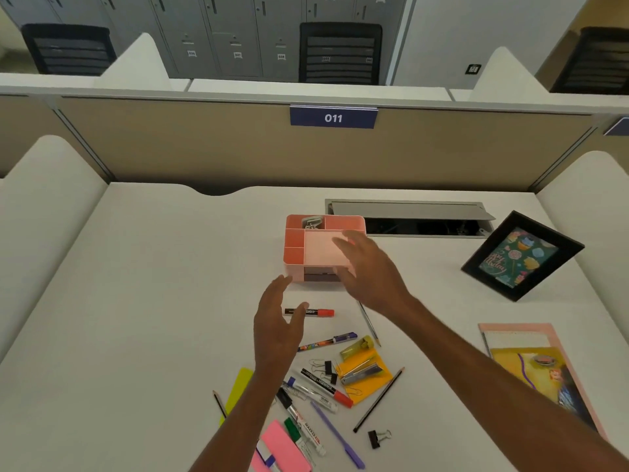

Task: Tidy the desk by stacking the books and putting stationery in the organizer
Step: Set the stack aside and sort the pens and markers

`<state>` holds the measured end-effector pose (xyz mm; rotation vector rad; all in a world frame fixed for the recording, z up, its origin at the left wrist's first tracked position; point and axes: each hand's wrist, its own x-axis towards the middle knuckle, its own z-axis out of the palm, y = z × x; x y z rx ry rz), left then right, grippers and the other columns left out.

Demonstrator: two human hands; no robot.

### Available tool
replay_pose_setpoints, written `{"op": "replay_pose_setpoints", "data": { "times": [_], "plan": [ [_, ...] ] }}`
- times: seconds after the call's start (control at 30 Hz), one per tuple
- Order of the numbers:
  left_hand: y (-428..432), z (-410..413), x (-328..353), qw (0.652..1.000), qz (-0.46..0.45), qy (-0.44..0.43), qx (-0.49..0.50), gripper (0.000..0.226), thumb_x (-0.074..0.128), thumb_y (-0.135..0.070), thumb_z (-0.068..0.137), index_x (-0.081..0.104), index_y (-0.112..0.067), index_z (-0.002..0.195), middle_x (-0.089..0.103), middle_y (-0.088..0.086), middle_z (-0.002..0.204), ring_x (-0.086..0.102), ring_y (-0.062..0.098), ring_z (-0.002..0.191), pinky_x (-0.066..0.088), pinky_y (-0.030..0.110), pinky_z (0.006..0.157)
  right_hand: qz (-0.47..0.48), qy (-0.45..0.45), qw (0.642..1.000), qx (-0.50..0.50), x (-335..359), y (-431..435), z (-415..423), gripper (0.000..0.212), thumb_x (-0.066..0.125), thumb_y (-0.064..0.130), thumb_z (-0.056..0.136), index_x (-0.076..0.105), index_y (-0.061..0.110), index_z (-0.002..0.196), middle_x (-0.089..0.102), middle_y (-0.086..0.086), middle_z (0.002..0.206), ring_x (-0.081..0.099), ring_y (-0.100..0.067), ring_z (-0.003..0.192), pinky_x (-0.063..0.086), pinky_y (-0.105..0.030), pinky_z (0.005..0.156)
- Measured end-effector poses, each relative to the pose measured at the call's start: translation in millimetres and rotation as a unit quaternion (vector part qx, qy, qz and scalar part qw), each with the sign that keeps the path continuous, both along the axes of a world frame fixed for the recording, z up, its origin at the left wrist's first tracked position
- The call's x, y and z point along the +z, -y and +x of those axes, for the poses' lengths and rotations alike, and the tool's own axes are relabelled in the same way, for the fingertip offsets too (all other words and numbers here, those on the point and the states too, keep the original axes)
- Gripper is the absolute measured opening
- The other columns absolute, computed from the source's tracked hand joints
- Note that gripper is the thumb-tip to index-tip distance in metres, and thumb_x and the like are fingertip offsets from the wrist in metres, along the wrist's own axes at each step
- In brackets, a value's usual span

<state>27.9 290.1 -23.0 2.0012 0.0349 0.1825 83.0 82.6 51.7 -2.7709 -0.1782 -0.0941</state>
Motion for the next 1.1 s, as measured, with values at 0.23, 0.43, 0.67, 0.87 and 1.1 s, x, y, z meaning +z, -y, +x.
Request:
{"op": "replay_pose_setpoints", "data": {
  "times": [0.23, 0.43, 0.67, 0.87, 1.1],
  "plan": [
    [-5.4, -32.7, -17.0, 0.998, 0.020, -0.029, -0.058, 0.045, 0.079, -0.016, 0.091, 0.066, -0.028, 0.133, 0.066, -0.017, 0.132, 0.057, -0.003, 0.126, 0.049, 0.033, 0.109, 0.087, -0.075, 0.993, 0.006, -49.9, -5.4, -84.0, 0.042, 0.067, 0.034, 0.099, 0.061, 0.024, 0.139, 0.057, 0.005, 0.133, 0.051, -0.015, 0.125, 0.049, -0.032, 0.099],
    [-18.2, -59.9, -25.4, 0.994, 0.023, -0.077, -0.076, 0.038, 0.078, -0.013, 0.092, 0.071, -0.034, 0.123, 0.073, -0.021, 0.114, 0.068, 0.004, 0.107, 0.061, 0.038, 0.089, 0.069, -0.157, 0.985, 0.024, -83.5, -27.8, -147.5, 0.029, 0.064, 0.034, 0.099, 0.069, 0.027, 0.128, 0.064, 0.006, 0.119, 0.056, -0.015, 0.117, 0.046, -0.028, 0.089],
    [-37.5, -77.4, -36.5, 0.985, 0.131, -0.068, -0.085, 0.038, 0.075, -0.010, 0.091, 0.072, -0.032, 0.122, 0.070, -0.019, 0.115, 0.062, 0.006, 0.107, 0.056, 0.037, 0.092, -0.041, -0.145, 0.987, 0.056, -97.9, -35.2, -190.2, 0.022, 0.070, 0.019, 0.093, 0.071, 0.023, 0.115, 0.069, 0.001, 0.106, 0.067, -0.021, 0.099, 0.049, -0.027, 0.070],
    [-50.5, -80.4, -40.4, 0.981, 0.160, -0.077, -0.082, 0.036, 0.072, -0.011, 0.094, 0.071, -0.033, 0.123, 0.070, -0.019, 0.117, 0.061, 0.007, 0.112, 0.049, 0.026, 0.096, -0.052, -0.137, 0.988, 0.044, -108.9, -32.7, -196.9, 0.030, 0.076, 0.020, 0.091, 0.072, 0.022, 0.120, 0.073, 0.000, 0.110, 0.069, -0.018, 0.099, 0.057, -0.027, 0.075],
    [-38.4, -85.8, -41.8, 0.981, 0.158, -0.083, -0.071, 0.032, 0.073, -0.018, 0.095, 0.072, -0.034, 0.122, 0.069, -0.021, 0.116, 0.061, 0.005, 0.110, 0.053, 0.029, 0.096, 0.032, -0.120, 0.976, -0.178, -105.1, -1.3, -187.7, 0.051, 0.076, 0.036, 0.091, 0.052, 0.024, 0.134, 0.054, 0.004, 0.123, 0.056, -0.019, 0.112, 0.053, -0.028, 0.072]
  ]
}}
